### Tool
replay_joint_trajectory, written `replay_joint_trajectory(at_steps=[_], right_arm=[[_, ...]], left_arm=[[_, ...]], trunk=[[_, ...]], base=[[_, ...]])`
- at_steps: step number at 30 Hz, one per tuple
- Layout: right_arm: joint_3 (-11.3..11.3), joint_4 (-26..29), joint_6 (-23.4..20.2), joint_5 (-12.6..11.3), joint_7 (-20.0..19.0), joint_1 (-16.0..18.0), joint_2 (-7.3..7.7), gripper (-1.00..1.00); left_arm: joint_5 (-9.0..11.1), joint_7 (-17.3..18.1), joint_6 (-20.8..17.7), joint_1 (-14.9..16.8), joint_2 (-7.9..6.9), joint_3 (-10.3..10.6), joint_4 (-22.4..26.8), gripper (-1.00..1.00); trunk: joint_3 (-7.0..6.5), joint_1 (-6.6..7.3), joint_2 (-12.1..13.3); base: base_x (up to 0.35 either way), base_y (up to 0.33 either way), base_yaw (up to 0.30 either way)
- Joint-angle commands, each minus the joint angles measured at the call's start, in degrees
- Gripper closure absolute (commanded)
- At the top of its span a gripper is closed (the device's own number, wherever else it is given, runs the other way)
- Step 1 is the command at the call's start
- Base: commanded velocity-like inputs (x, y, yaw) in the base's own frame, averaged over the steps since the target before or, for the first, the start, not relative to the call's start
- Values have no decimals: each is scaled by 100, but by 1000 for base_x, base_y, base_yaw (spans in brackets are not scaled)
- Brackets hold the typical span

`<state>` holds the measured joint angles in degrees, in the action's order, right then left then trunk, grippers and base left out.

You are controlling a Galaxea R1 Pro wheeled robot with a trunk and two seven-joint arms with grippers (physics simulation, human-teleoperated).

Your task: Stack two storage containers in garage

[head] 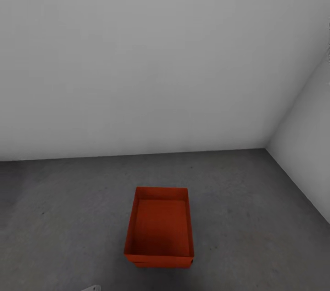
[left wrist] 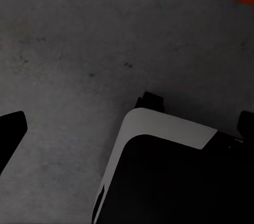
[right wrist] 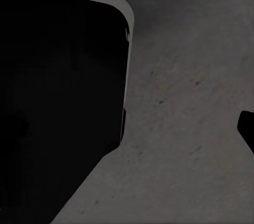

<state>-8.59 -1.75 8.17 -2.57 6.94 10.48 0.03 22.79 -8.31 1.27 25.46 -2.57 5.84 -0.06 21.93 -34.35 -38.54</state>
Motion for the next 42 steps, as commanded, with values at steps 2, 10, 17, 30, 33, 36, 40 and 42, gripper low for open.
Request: replay_joint_trajectory(at_steps=[2, 10, 17, 30, 33, 36, 40, 42], right_arm=[[-44, -19, 34, -29, -12, 7, -2, -100], [-39, -19, 36, -33, -150, 7, -3, -100], [-43, -19, 36, -32, -179, -28, -5, -100], [-47, -19, 39, -25, -176, -139, -15, -100], [-47, -19, 42, -25, -175, -152, -19, -100], [-47, -19, 44, -25, -175, -162, -20, -100], [-47, -19, 44, -22, -177, -167, -21, -100], [-47, -19, 44, -19, -179, -168, -18, -100]], left_arm=[[50, -13, 11, 3, 2, 52, -3, -100], [39, -1, -37, -12, 69, 57, 3, -100], [34, 4, -54, -17, 103, 58, 1, -100], [7, 5, -49, -30, 318, 58, -3, -100], [7, 5, -54, -31, 321, 59, -3, -100], [7, 5, -56, -32, 318, 63, -3, -100], [12, 5, -55, -31, 297, 65, 3, -100], [12, 5, -53, -32, 290, 66, 4, -100]], trunk=[[-49, 43, 77], [-158, 87, 157], [-222, 87, 157], [-342, 87, 157], [-369, 87, 157], [-397, 87, 157], [-433, 87, 157], [-452, 87, 157]], base=[[0, 0, 0], [0, 0, 0], [0, 0, 0], [0, 0, 0], [0, 0, 0], [0, 0, 0], [0, 0, 0], [0, 0, 0]])
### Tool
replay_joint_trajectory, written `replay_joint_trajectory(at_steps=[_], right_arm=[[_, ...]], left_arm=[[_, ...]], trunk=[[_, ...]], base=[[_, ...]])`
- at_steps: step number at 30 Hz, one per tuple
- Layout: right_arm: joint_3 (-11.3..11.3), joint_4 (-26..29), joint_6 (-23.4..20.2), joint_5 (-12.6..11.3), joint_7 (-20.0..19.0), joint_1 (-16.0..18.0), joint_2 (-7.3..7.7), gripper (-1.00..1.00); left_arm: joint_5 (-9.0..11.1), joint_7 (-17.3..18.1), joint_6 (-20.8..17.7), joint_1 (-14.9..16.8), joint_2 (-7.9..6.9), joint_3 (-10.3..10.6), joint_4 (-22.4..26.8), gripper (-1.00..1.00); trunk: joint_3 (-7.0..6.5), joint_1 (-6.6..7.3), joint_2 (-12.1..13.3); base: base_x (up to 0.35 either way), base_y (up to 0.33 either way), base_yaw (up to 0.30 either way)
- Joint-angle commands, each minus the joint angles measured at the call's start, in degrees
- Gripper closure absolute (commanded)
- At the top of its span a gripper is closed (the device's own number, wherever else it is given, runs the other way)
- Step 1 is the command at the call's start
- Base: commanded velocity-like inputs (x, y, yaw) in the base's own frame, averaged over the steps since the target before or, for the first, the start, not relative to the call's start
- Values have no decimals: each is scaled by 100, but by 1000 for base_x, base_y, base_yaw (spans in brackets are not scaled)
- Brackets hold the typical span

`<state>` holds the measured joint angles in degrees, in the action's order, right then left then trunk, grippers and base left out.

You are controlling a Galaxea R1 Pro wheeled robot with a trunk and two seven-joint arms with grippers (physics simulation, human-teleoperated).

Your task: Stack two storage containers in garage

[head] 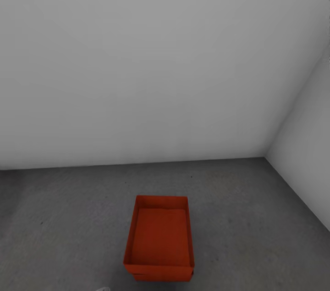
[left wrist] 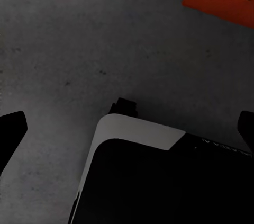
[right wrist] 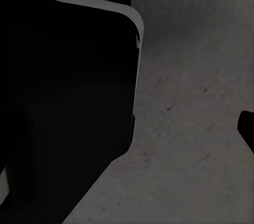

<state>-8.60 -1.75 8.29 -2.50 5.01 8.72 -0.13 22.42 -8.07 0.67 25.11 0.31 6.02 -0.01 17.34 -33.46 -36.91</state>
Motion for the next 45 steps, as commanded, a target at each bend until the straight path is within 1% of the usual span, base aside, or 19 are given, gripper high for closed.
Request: replay_joint_trajectory(at_steps=[1, 15, 20, 26, 31, 34, 37, 45], right_arm=[[-46, -19, 32, -25, 12, 7, 0, -100], [-46, -19, 33, -23, 12, 7, 4, -100], [-46, -19, 54, -22, 14, 7, 4, -100], [-46, -19, 65, -22, 15, 7, 4, -100], [-46, -19, 67, -22, 10, 7, 4, -100], [-46, -19, 68, -22, 13, 7, 2, -100], [-46, -19, 68, -22, 13, 7, 0, -100], [-46, -19, 68, -22, 12, 7, 4, -100]], left_arm=[[48, -20, 6, 3, -1, 49, -2, -100], [21, -15, -48, -19, 6, 63, -8, -100], [12, -12, -185, -44, 28, 72, -8, -100], [9, -11, -455, -53, 61, 68, -8, -100], [8, -11, -558, -126, 122, 67, -6, -100], [16, -11, -575, -167, 224, 67, -5, -100], [21, -11, -569, -181, 265, 67, -4, -100], [25, -15, -553, -196, 296, 66, -2, -100]], trunk=[[-2, -1, -6], [-131, -1, -6], [-176, -1, -6], [-231, -1, -6], [-277, -1, -6], [-305, -1, -6], [-332, -1, -6], [-406, -1, -6]], base=[[0, 0, 0], [0, 0, 0], [0, 0, 0], [0, 0, 0], [0, 0, 0], [0, 0, 0], [0, 0, 0], [0, 0, 0]])
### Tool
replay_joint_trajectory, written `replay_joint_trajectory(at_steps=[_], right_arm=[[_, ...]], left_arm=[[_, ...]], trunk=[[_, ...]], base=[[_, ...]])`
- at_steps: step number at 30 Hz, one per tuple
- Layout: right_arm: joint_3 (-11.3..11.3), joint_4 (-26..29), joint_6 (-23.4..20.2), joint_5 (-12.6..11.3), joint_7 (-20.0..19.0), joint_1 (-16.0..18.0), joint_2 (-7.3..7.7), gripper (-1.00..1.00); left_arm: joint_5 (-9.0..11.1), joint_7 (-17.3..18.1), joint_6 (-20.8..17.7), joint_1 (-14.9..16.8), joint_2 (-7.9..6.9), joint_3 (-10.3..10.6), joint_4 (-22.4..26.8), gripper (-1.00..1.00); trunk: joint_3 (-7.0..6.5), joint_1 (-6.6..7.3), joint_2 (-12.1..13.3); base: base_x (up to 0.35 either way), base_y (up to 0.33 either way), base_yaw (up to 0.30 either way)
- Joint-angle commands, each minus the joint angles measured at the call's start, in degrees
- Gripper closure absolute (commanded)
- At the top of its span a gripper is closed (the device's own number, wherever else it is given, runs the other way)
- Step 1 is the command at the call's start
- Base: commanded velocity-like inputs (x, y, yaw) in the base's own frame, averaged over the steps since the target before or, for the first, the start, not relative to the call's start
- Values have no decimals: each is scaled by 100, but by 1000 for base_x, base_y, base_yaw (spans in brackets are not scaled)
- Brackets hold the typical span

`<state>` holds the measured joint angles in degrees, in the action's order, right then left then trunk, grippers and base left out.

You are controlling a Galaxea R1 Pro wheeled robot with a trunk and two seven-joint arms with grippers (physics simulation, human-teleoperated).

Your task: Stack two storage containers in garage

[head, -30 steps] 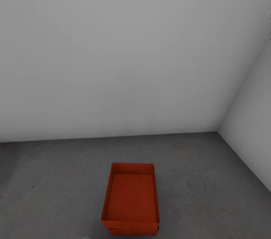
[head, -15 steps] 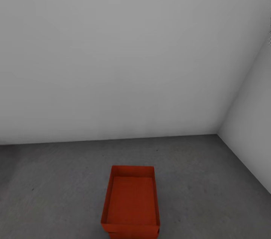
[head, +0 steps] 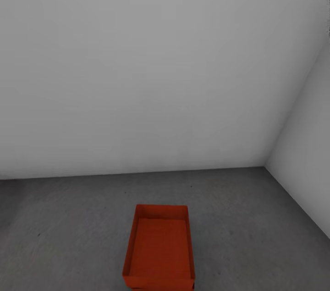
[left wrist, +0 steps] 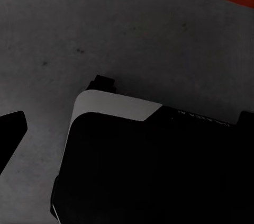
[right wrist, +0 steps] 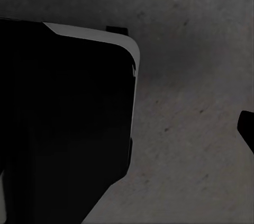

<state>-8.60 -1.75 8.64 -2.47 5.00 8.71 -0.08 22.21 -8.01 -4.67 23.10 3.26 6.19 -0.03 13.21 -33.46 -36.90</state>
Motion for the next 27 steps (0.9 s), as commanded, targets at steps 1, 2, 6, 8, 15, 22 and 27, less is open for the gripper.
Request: replay_joint_trajectory(at_steps=[1, 2, 6, 8, 15, 22, 27], right_arm=[[-46, -19, 32, -25, 13, 8, -1, -100], [-46, -19, 32, -25, 13, 8, -1, -100], [-46, -19, 32, -25, 15, 8, -1, -100], [-46, -19, 32, -25, 17, 8, -1, -100], [-46, -19, 32, -25, 12, 8, 2, -100], [-46, -19, 32, -32, 11, 8, -6, -100], [-46, -19, 32, -34, 10, 8, -9, -100]], left_arm=[[46, -21, -18, 2, 4, 49, 1, -100], [46, -21, -10, -1, 9, 49, 2, -100], [49, -26, 19, -6, 6, 46, 3, -100], [59, -33, 21, -7, -8, 43, 3, -100], [19, -42, 42, -8, -143, 51, 15, -100], [38, -43, 45, -8, -230, 65, 14, -100], [40, -43, 46, -8, -230, 62, 12, -100]], trunk=[[-1, -2, -7], [-11, -2, -7], [-47, -2, -7], [-66, -2, -7], [-130, -2, -7], [-194, -2, -7], [-240, -2, -7]], base=[[0, 0, 0], [0, 0, 0], [0, 0, 0], [0, 0, 0], [0, 0, 0], [0, 0, 0], [0, 0, 0]])
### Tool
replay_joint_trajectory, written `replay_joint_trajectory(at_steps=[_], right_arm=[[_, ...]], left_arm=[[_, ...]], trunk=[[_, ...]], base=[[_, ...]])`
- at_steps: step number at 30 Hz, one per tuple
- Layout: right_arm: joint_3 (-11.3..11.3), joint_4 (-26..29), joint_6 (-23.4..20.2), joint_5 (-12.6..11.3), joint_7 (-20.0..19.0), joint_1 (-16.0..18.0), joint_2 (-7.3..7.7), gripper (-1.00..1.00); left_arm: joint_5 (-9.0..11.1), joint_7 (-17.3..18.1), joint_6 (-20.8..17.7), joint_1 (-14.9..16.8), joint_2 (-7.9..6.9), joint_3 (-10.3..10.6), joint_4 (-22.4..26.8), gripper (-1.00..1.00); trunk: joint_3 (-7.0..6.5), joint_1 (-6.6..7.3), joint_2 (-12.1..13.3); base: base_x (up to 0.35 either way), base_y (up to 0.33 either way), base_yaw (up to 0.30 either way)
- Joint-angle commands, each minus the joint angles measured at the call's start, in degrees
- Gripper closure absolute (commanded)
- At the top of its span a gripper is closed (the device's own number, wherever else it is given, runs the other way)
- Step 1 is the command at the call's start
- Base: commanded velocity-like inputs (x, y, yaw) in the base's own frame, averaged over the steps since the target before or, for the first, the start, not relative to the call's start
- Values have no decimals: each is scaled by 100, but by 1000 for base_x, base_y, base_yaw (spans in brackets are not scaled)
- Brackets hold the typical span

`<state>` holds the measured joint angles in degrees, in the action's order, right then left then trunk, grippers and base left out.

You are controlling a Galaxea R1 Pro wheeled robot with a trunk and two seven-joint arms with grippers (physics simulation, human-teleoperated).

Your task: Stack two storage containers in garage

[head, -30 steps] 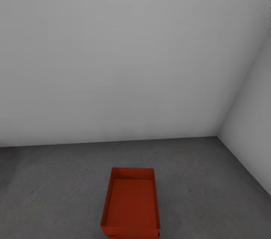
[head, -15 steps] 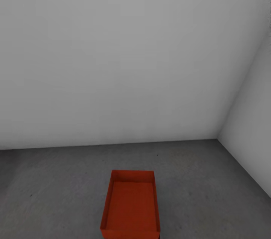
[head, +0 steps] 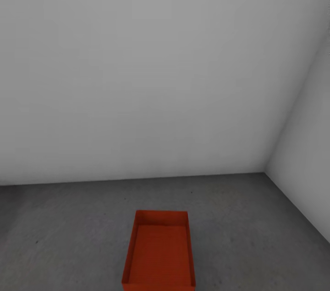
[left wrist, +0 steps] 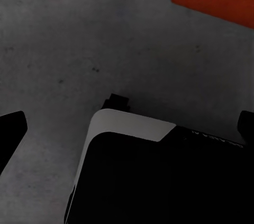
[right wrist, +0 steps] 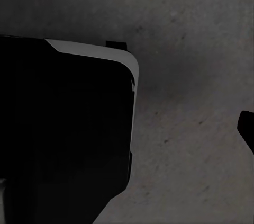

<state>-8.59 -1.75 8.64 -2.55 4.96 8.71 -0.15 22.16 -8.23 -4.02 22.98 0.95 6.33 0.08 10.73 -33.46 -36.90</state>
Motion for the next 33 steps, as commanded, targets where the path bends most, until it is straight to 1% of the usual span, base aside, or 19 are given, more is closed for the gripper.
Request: replay_joint_trajectory(at_steps=[1, 33], right_arm=[[-46, -19, 32, -26, 13, 8, -2, -100], [-41, -19, 31, -49, -22, 8, 13, -100]], left_arm=[[44, -21, -20, 5, -2, 47, 1, -100], [43, -21, -20, 5, -13, 44, 1, -100]], trunk=[[-1, -2, -7], [-294, -2, -7]], base=[[0, 0, 0], [0, 0, 0]])
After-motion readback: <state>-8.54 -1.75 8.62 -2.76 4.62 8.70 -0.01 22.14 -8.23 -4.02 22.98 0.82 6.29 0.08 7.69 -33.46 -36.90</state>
